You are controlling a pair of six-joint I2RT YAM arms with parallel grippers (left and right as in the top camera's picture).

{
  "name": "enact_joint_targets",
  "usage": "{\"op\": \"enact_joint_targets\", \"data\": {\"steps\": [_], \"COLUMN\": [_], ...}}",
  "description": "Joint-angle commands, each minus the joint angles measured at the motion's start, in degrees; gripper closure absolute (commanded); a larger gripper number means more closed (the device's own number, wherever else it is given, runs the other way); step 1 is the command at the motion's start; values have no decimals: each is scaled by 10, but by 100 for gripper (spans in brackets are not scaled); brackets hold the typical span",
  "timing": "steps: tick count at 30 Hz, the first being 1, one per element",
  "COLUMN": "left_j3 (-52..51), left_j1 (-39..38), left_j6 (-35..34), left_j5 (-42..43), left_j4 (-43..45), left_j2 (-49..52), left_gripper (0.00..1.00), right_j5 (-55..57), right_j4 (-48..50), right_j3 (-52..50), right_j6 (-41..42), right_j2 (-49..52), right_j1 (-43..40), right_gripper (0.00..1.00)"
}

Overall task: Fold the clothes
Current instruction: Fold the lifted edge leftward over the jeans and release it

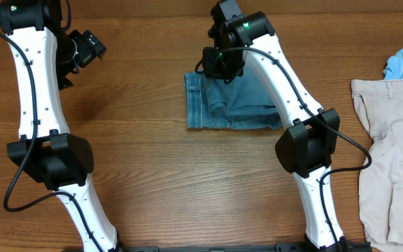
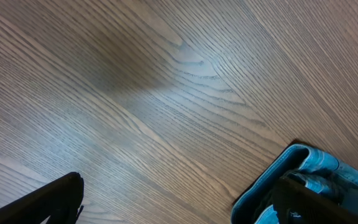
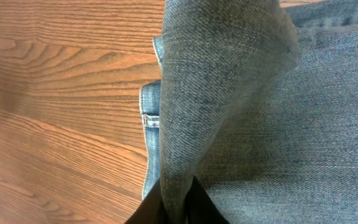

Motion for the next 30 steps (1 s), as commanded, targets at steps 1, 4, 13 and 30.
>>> {"op": "enact_joint_targets", "data": {"steps": [1, 4, 13, 30], "left_j3": [5, 5, 5, 5], "left_j1": [-1, -1, -1, -1], "left_j6": [11, 11, 11, 11], "left_j5": [2, 2, 2, 2], "left_j4": [1, 1, 1, 1], "left_j2": [-5, -5, -5, -5], "left_gripper": [0, 0, 0, 0], "right_j5": [-15, -28, -132, -136], "right_j4": [2, 6, -74, -182], "right_j3": [4, 4, 71, 31], "right_j6": [3, 14, -63, -172], "right_j2": [-3, -3, -27, -35], "right_j1": [10, 22, -80, -273], "right_gripper": [82, 80, 37, 96]}}
